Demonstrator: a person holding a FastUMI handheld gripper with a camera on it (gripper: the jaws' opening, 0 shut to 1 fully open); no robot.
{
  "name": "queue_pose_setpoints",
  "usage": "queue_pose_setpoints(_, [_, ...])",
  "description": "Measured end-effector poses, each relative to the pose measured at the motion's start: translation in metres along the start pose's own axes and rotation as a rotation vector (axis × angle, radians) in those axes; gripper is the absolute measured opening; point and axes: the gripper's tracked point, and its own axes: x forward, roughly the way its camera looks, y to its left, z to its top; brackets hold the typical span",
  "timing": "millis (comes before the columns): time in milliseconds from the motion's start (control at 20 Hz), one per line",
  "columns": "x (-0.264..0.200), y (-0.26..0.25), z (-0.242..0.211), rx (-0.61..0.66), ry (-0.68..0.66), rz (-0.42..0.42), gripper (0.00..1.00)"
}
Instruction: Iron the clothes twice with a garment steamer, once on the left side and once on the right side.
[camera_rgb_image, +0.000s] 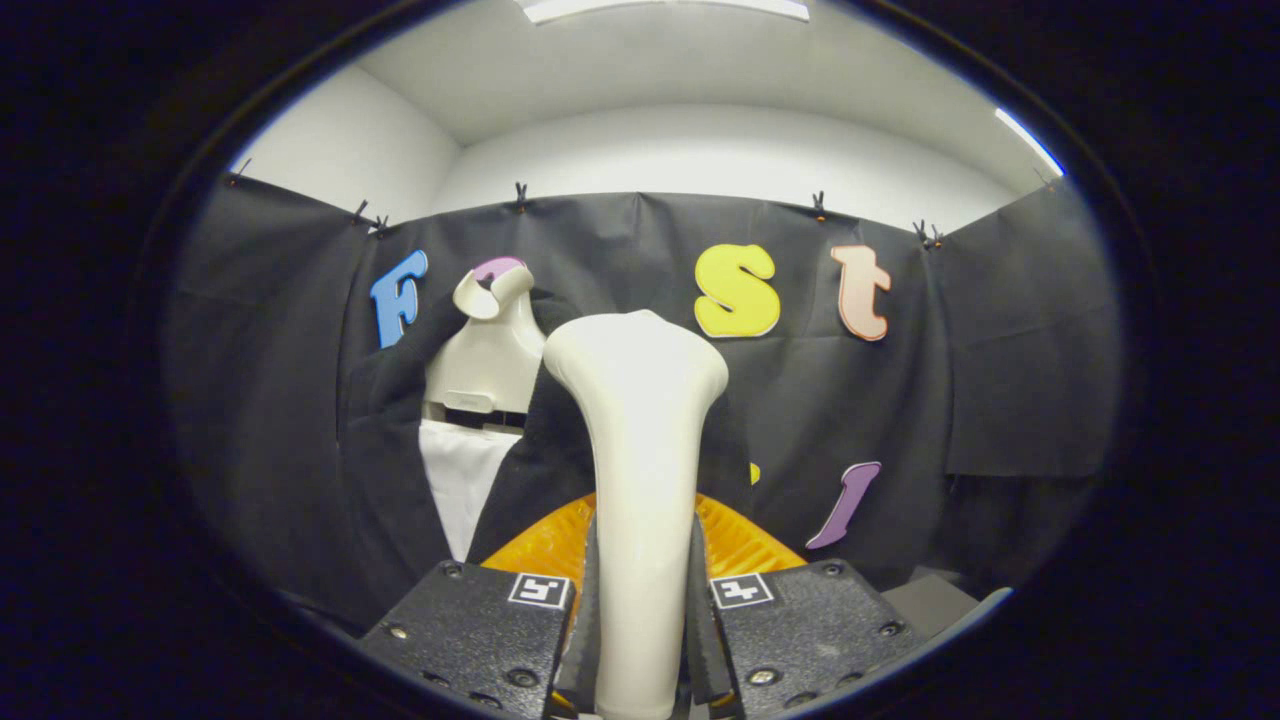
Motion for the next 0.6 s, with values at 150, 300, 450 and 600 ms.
queue_pose_setpoints(150, [0.006,-0.004,-0.016,0.005,0.036,-0.004,0.38])
queue_pose_setpoints(300, [0.006,-0.004,-0.030,-0.013,0.048,-0.007,0.38])
queue_pose_setpoints(450, [0.001,-0.006,-0.044,-0.019,0.061,-0.007,0.38])
queue_pose_setpoints(600, [-0.006,-0.007,-0.060,-0.032,0.080,-0.008,0.38])
